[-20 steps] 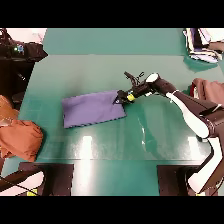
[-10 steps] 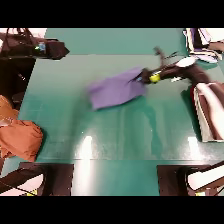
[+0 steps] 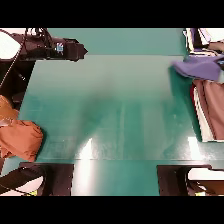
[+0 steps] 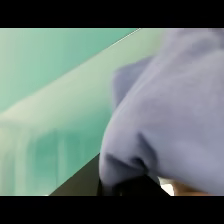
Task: Fold the shirts.
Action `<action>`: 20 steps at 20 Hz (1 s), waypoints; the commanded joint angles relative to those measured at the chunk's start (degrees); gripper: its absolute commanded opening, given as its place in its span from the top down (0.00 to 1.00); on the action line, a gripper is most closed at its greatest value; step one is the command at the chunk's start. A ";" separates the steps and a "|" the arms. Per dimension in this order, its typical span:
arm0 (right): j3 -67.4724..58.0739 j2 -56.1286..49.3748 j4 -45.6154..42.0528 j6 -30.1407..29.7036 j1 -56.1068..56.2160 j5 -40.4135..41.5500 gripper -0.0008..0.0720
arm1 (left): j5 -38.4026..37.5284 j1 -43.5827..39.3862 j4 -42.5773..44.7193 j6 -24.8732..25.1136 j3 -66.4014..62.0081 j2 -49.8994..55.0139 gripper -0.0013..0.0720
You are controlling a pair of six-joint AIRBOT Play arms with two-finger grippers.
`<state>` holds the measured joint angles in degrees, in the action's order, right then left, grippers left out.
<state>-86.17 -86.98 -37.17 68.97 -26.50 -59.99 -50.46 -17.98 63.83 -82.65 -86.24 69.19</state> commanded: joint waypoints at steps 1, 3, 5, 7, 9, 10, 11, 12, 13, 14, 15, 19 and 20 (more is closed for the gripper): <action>-0.04 0.55 0.17 0.02 -7.93 2.43 0.97 | 0.59 -0.50 0.00 -0.61 -0.02 0.57 0.95; -0.11 0.55 0.55 0.00 -8.63 3.13 0.96 | 0.44 -0.50 0.00 -1.57 0.00 1.40 0.95; -2.23 0.55 1.66 0.00 -8.63 2.32 0.97 | 0.50 -0.50 -0.04 -2.78 0.00 2.14 0.95; -7.19 0.57 1.70 0.02 -8.11 0.48 0.97 | 0.48 -0.50 -0.04 -2.91 0.00 2.71 0.95; -13.49 0.59 1.66 0.24 -8.11 -3.28 0.97 | 0.50 -0.50 -0.04 -2.89 0.00 2.82 0.95; -16.39 0.76 1.38 1.27 -8.39 -4.81 0.96 | 0.50 -0.50 0.00 -2.86 0.00 2.82 0.95; -18.38 1.25 1.36 2.47 -8.87 -5.99 0.97 | 0.50 -0.50 0.02 -2.84 0.00 2.84 0.95; -19.74 2.01 0.98 2.84 -9.51 -7.04 0.96 | 0.48 -0.50 0.02 -2.84 0.00 2.84 0.95; -20.31 2.84 0.98 2.86 -10.21 -8.31 0.96 | 0.52 -0.50 0.04 -2.82 0.00 2.84 0.95; -20.15 3.96 0.98 3.23 -11.04 -9.92 0.97 | 0.61 -0.50 0.07 -2.82 0.00 2.84 0.95; -19.39 5.22 1.01 3.48 -11.87 -11.39 0.97 | 0.63 -0.50 0.04 -2.82 0.00 2.84 0.95; -9.44 11.89 -0.31 4.15 -15.74 -16.02 0.96 | 0.81 -0.50 0.07 -2.38 0.00 2.82 0.95; -5.75 14.01 -2.19 4.13 -16.76 -16.98 0.96 | 0.83 -0.50 0.07 -2.38 0.00 2.82 0.95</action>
<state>-98.19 -77.45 -36.95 72.60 -40.75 -72.93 -49.71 -18.44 63.88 -85.41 -86.24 72.01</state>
